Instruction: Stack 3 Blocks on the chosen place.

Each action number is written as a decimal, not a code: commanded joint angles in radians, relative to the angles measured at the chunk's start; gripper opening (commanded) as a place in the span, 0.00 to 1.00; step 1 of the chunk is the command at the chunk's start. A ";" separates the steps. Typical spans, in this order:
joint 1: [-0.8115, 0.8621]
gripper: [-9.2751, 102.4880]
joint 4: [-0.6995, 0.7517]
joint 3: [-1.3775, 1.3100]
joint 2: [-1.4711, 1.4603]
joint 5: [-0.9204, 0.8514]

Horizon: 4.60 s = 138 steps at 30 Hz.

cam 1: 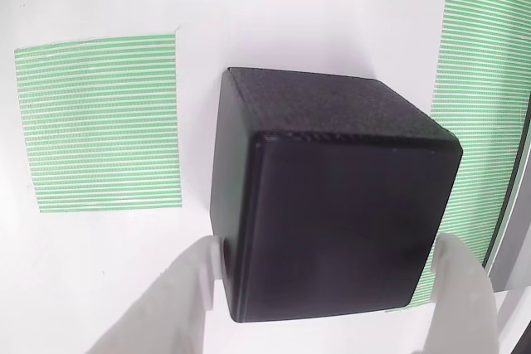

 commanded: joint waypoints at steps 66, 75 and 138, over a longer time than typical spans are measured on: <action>-0.054 0.38 0.006 -0.166 -0.072 -0.166; -0.060 0.37 0.006 -0.183 -0.123 -0.170; -0.123 0.24 -0.058 0.612 0.454 0.181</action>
